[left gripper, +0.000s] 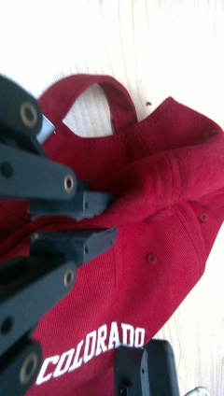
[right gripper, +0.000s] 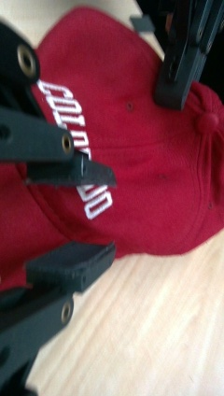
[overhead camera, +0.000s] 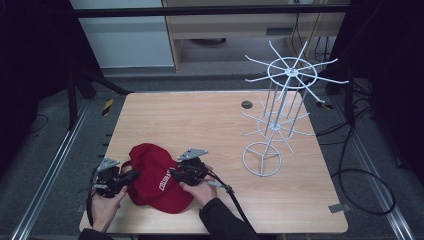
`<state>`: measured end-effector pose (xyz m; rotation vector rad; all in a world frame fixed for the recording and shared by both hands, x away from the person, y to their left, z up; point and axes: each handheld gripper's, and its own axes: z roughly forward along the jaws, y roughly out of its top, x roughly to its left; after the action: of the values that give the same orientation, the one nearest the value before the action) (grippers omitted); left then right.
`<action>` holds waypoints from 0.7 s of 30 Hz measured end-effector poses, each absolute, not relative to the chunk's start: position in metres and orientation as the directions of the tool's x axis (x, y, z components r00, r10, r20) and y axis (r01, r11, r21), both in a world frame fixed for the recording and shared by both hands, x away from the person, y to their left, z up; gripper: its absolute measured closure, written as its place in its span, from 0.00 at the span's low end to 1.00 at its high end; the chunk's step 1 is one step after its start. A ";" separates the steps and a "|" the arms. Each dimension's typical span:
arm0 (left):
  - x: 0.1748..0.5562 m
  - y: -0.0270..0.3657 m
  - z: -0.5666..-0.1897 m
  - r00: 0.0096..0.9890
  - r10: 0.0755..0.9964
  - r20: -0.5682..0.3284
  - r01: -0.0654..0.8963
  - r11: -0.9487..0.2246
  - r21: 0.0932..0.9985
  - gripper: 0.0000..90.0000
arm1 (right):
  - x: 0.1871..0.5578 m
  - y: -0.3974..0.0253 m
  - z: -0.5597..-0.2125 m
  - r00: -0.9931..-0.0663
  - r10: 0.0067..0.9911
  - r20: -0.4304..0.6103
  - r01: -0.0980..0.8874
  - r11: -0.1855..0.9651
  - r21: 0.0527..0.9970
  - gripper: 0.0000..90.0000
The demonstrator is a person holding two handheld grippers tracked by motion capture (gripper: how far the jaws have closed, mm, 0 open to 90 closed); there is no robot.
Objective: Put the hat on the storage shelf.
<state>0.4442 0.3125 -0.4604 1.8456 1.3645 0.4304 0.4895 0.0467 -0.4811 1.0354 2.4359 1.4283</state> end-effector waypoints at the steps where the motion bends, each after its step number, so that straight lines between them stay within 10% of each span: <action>1: 0.445 0.312 -0.460 0.367 0.914 -0.170 0.648 -0.120 0.752 0.94 | 0.490 0.046 -0.481 -0.756 0.616 0.222 0.495 0.316 0.809 0.79; 5: 0.452 0.309 -0.459 0.381 0.910 -0.160 0.640 -0.135 0.756 0.95 | 0.488 0.043 -0.476 -0.762 0.620 0.188 0.478 0.344 0.808 0.99; 14: 0.467 0.296 -0.457 0.416 0.902 -0.114 0.606 -0.182 0.775 0.95 | 0.487 0.023 -0.475 -0.750 0.644 0.151 0.478 0.370 0.796 1.00; 21: 0.465 0.285 -0.458 0.483 0.867 -0.122 0.582 -0.214 0.785 0.95 | 0.495 0.024 -0.469 -0.727 0.668 0.159 0.450 0.288 0.845 0.70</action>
<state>0.4647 0.2851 -0.4585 1.9139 1.2032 0.4420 0.4949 0.0240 -0.4690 1.0314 2.3309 1.4134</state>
